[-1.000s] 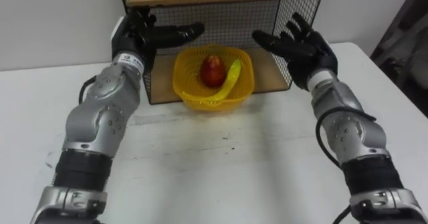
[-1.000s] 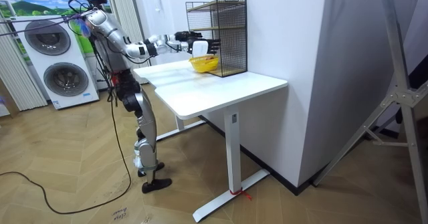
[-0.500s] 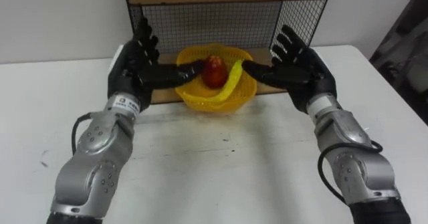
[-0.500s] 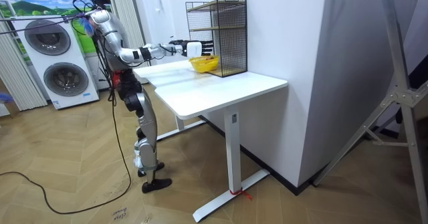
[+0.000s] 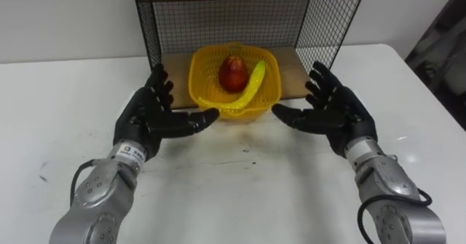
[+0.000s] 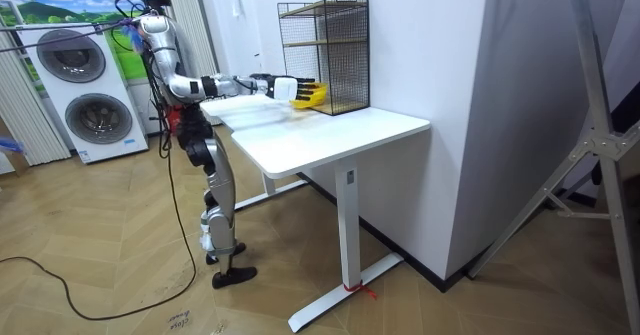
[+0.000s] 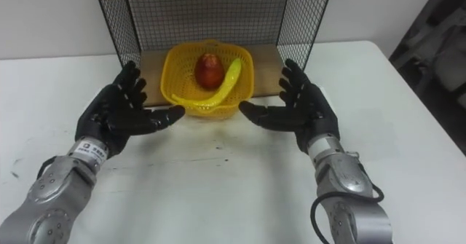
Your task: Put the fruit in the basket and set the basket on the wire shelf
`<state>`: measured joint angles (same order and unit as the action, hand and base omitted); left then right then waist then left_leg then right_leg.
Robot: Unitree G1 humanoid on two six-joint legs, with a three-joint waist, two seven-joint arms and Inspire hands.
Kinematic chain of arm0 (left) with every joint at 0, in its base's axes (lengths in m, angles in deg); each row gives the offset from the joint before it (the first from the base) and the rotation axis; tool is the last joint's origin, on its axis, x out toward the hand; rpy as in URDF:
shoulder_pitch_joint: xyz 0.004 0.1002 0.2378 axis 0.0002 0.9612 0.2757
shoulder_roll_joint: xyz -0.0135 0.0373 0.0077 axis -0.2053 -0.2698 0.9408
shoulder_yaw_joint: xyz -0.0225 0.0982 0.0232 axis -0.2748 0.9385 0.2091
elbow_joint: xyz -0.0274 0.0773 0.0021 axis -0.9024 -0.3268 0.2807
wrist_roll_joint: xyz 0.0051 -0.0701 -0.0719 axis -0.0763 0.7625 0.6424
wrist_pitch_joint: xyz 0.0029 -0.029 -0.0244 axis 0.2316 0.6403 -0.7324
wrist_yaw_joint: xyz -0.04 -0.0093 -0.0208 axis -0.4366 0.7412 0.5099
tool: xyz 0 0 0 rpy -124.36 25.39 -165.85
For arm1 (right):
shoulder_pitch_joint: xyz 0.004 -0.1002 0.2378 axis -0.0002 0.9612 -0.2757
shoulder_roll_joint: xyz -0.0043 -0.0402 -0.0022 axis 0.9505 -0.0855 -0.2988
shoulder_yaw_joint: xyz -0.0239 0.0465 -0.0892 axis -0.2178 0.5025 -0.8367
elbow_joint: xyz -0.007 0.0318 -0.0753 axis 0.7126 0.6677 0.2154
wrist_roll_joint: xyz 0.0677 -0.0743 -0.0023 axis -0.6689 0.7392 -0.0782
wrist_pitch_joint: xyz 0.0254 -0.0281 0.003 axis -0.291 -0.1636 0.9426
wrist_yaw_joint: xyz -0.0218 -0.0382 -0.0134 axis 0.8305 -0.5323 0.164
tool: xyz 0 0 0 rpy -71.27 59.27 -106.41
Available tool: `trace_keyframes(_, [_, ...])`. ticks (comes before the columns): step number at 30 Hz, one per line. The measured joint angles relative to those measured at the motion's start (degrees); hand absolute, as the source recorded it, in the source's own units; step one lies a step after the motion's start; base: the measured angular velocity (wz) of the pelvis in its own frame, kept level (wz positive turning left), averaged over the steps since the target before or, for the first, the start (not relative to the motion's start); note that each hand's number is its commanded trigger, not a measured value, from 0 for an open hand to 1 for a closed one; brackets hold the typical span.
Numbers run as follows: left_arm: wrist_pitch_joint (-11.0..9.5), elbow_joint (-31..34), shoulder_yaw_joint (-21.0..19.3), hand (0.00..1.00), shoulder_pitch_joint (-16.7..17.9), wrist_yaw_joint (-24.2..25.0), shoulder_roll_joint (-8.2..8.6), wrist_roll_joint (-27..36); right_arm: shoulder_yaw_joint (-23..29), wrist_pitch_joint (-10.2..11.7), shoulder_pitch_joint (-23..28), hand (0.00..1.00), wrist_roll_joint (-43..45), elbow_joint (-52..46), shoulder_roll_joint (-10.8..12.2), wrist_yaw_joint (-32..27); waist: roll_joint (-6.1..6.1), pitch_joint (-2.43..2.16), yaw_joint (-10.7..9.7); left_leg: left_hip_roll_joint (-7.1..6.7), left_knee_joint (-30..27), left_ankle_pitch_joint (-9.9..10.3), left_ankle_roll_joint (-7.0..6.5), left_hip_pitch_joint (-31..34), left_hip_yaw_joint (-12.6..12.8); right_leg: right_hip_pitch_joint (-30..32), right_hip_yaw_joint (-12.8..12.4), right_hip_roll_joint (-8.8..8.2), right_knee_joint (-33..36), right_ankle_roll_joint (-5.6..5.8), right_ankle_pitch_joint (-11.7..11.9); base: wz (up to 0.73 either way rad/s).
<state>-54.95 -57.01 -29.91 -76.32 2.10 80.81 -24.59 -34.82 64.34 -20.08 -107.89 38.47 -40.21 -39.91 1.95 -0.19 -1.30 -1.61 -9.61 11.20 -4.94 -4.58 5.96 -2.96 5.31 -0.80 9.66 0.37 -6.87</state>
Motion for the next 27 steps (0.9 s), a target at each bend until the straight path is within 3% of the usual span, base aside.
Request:
trace_keyframes(3, [-0.2,1.6,-0.4,0.00,2.2,1.3,-0.06,0.7,0.2,0.2,1.3,0.00,0.0,-2.6,-0.3,0.6,-0.07,0.00,0.0,0.03,0.0,0.0,0.00,0.0,0.0,0.0,-0.2,0.04,0.0,0.00,0.0,0.00])
trace_keyframes(7, [-1.8,3.7,-1.4,0.00,5.0,1.5,-1.01,3.0,0.9,0.9,4.0,0.00,0.3,-5.4,-0.5,1.4,-0.14,0.02,0.0,0.03,0.1,0.0,0.00,0.0,0.0,-0.1,0.0,0.03,0.0,0.00,0.0,0.00])
trace_keyframes(10, [-2.4,6.4,-5.5,0.00,8.3,2.0,-1.03,2.9,4.5,1.0,8.6,0.00,0.4,-10.3,-0.5,1.5,-0.62,0.03,0.2,0.04,0.2,0.0,0.00,0.0,0.0,0.0,0.2,0.00,0.0,0.01,0.0,0.00])
trace_keyframes(14, [-4.0,9.1,-11.5,0.00,13.1,0.9,-1.02,2.6,10.2,3.1,12.5,0.00,-0.3,-11.8,-0.5,-0.3,-0.91,-0.01,0.2,0.00,0.2,0.0,0.01,-0.6,-0.1,-0.7,-0.3,0.26,-0.1,-0.04,-0.1,0.01])
trace_keyframes(18, [-6.0,12.5,-14.9,0.00,14.7,-0.9,-0.92,2.5,13.0,5.1,14.5,0.00,-0.3,-12.8,-0.4,-2.7,-1.22,0.25,0.3,-0.02,0.3,0.1,0.05,-0.7,-0.3,-1.1,-0.4,0.35,0.0,-0.07,-0.2,0.01])
trace_keyframes(20, [-8.4,13.3,-18.9,0.00,14.9,-1.5,-0.88,2.3,16.2,5.9,17.3,0.00,-0.3,-16.0,-0.4,-5.0,-1.56,0.19,0.5,-0.06,0.1,0.1,0.09,-0.5,-0.7,-1.1,-0.5,0.40,0.1,-0.09,-0.2,0.06])
trace_keyframes(22, [-9.3,14.2,-23.1,0.00,16.1,-3.6,-0.64,2.2,19.7,7.4,19.3,0.00,-0.3,-17.8,-0.3,-8.0,-1.91,0.09,0.7,-0.07,0.1,0.2,0.14,-0.4,-1.0,-1.1,-0.4,0.49,0.0,-0.09,-0.2,0.03])
trace_keyframes(25, [-9.8,15.7,-31.9,0.00,17.2,-9.8,-0.67,1.8,27.0,8.6,21.3,0.00,0.6,-18.9,-0.4,-14.8,-1.95,0.08,0.8,0.01,0.1,0.2,0.30,-0.6,-1.4,-1.3,-0.2,0.66,0.1,-0.16,-0.3,0.04])
trace_keyframes(27, [-11.7,16.3,-37.2,0.00,17.8,-14.9,-0.68,1.8,31.6,9.9,21.4,0.00,0.5,-19.0,-0.4,-19.4,-2.14,0.04,1.0,0.03,0.1,0.2,0.37,-0.4,-1.4,-1.2,0.0,0.68,0.1,-0.18,-0.3,0.00])
